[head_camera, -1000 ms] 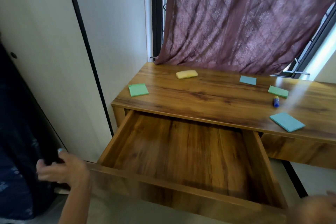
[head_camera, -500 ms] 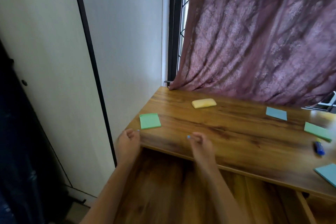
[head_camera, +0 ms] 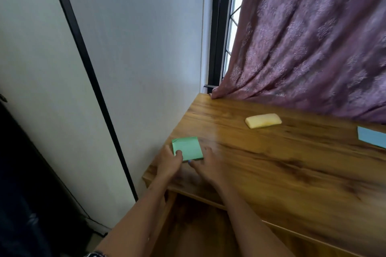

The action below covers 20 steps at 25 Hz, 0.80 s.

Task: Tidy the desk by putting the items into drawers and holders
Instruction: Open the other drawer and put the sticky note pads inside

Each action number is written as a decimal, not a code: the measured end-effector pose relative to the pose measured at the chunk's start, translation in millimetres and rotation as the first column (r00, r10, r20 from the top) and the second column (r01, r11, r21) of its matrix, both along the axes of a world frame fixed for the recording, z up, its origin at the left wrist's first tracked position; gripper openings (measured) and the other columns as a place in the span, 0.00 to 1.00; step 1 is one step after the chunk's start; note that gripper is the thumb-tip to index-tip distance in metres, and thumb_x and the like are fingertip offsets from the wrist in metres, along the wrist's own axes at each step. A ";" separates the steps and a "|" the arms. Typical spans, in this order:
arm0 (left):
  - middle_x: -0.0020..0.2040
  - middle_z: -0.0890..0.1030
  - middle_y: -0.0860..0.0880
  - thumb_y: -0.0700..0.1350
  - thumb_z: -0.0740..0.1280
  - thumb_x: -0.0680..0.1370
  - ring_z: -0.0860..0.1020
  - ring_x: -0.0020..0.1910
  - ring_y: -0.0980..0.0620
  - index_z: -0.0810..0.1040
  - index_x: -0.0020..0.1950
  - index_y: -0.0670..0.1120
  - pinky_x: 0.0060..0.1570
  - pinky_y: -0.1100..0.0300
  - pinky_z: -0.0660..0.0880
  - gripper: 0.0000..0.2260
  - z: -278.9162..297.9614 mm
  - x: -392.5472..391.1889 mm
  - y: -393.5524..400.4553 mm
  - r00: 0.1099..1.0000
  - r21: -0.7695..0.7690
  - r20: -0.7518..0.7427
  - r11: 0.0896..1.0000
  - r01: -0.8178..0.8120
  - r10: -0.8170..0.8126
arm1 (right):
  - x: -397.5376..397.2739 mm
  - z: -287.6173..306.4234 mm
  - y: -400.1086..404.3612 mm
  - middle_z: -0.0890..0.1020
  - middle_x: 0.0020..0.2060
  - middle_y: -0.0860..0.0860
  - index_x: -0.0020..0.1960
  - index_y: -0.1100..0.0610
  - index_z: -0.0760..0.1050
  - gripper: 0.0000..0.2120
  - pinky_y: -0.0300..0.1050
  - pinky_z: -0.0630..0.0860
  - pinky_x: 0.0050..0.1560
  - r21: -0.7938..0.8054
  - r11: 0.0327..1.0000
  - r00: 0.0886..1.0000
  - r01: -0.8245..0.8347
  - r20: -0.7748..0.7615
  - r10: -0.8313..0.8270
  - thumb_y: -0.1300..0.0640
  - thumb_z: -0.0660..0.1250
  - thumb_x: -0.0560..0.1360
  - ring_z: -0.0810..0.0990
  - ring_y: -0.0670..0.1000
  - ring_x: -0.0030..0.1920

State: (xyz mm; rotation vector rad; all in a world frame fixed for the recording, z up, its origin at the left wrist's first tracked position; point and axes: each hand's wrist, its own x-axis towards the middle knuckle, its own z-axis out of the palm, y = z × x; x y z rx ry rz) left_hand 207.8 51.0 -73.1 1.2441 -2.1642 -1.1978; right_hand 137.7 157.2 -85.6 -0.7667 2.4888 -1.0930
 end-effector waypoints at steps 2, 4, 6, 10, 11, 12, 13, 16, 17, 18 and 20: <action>0.57 0.78 0.41 0.48 0.61 0.76 0.76 0.57 0.41 0.73 0.61 0.40 0.58 0.49 0.73 0.17 -8.1 -11.3 -7.5 1.000 -0.028 0.017 0.999 0.015 -0.015 | -5.3 -7.8 -14.5 0.73 0.65 0.54 0.69 0.56 0.64 0.32 0.48 0.70 0.59 0.003 1.000 1.000 0.010 -0.016 -0.010 0.46 0.69 0.71 0.71 0.55 0.64; 0.56 0.79 0.43 0.47 0.61 0.76 0.76 0.56 0.42 0.74 0.60 0.40 0.57 0.51 0.74 0.16 -12.2 -17.3 -7.9 1.000 -0.004 -0.016 1.000 -0.011 0.011 | -4.1 -11.6 -22.5 0.72 0.66 0.55 0.70 0.58 0.63 0.32 0.48 0.69 0.62 0.014 0.999 0.998 0.042 -0.047 -0.041 0.46 0.69 0.71 0.70 0.56 0.66; 0.55 0.80 0.46 0.43 0.63 0.76 0.78 0.55 0.45 0.75 0.59 0.38 0.54 0.57 0.74 0.14 -11.3 -16.6 -2.0 0.990 0.068 -0.099 0.993 -0.099 0.106 | -2.3 -14.0 -22.6 0.73 0.63 0.55 0.66 0.58 0.66 0.26 0.49 0.71 0.62 -0.065 0.989 0.991 0.131 -0.014 -0.132 0.49 0.68 0.72 0.72 0.55 0.63; 0.56 0.81 0.41 0.38 0.68 0.74 0.79 0.54 0.47 0.77 0.60 0.38 0.54 0.58 0.73 0.15 -8.1 -5.7 21.6 0.940 0.223 -0.234 0.954 -0.198 0.250 | 0.1 -2.4 8.8 0.77 0.56 0.53 0.57 0.56 0.69 0.14 0.42 0.72 0.47 -0.268 0.884 0.918 0.383 0.213 -0.334 0.58 0.68 0.74 0.75 0.49 0.51; 0.55 0.82 0.42 0.37 0.69 0.74 0.79 0.52 0.49 0.77 0.60 0.38 0.51 0.60 0.74 0.15 -4.6 -2.4 32.5 0.929 0.273 -0.267 0.944 -0.183 0.257 | 0.8 3.1 24.0 0.77 0.56 0.52 0.58 0.55 0.69 0.15 0.41 0.72 0.46 -0.287 0.858 0.895 0.426 0.270 -0.354 0.60 0.69 0.73 0.75 0.48 0.51; 0.54 0.82 0.43 0.36 0.69 0.73 0.79 0.50 0.51 0.77 0.60 0.38 0.47 0.63 0.74 0.15 -1.8 0.8 43.5 0.920 0.325 -0.302 0.934 -0.149 0.252 | 2.4 8.5 39.6 0.77 0.55 0.51 0.59 0.55 0.69 0.18 0.40 0.73 0.46 -0.307 0.836 0.874 0.455 0.335 -0.353 0.61 0.70 0.72 0.76 0.48 0.51; 0.53 0.81 0.44 0.35 0.69 0.73 0.78 0.47 0.53 0.77 0.60 0.39 0.43 0.65 0.75 0.15 1.5 4.2 55.7 0.912 0.372 -0.338 0.923 -0.098 0.232 | 4.1 13.4 56.0 0.77 0.55 0.51 0.61 0.54 0.67 0.21 0.41 0.75 0.46 -0.335 0.812 0.852 0.478 0.403 -0.335 0.63 0.70 0.72 0.76 0.49 0.53; 0.53 0.80 0.44 0.34 0.69 0.74 0.79 0.47 0.52 0.75 0.61 0.38 0.39 0.64 0.77 0.16 11.9 14.9 100.9 0.912 0.484 -0.373 0.874 0.031 0.174 | 9.8 29.4 116.1 0.77 0.52 0.50 0.68 0.54 0.64 0.31 0.46 0.78 0.51 -0.359 0.779 0.797 0.514 0.535 -0.279 0.68 0.72 0.70 0.77 0.51 0.55; 0.54 0.80 0.42 0.34 0.69 0.73 0.79 0.49 0.49 0.75 0.60 0.37 0.42 0.59 0.78 0.16 13.0 17.5 116.1 0.918 0.530 -0.362 0.846 0.059 0.163 | 10.3 31.7 136.7 0.77 0.50 0.50 0.67 0.54 0.64 0.32 0.46 0.79 0.50 -0.347 0.784 0.782 0.514 0.566 -0.262 0.69 0.72 0.69 0.78 0.51 0.54; 0.55 0.80 0.40 0.33 0.69 0.73 0.79 0.51 0.46 0.75 0.59 0.36 0.45 0.55 0.79 0.15 13.9 21.7 135.3 0.923 0.578 -0.356 0.811 0.095 0.145 | 12.3 34.0 161.3 0.78 0.51 0.51 0.65 0.54 0.65 0.31 0.47 0.79 0.49 -0.333 0.790 0.764 0.515 0.596 -0.247 0.69 0.73 0.68 0.78 0.52 0.54; 0.54 0.80 0.38 0.32 0.68 0.73 0.80 0.50 0.43 0.75 0.59 0.35 0.43 0.53 0.79 0.14 16.8 31.8 174.6 0.928 0.650 -0.364 0.734 0.194 0.077 | 18.4 36.8 209.5 0.79 0.55 0.55 0.60 0.54 0.66 0.29 0.52 0.80 0.51 -0.290 0.818 0.736 0.497 0.639 -0.221 0.69 0.74 0.66 0.80 0.54 0.53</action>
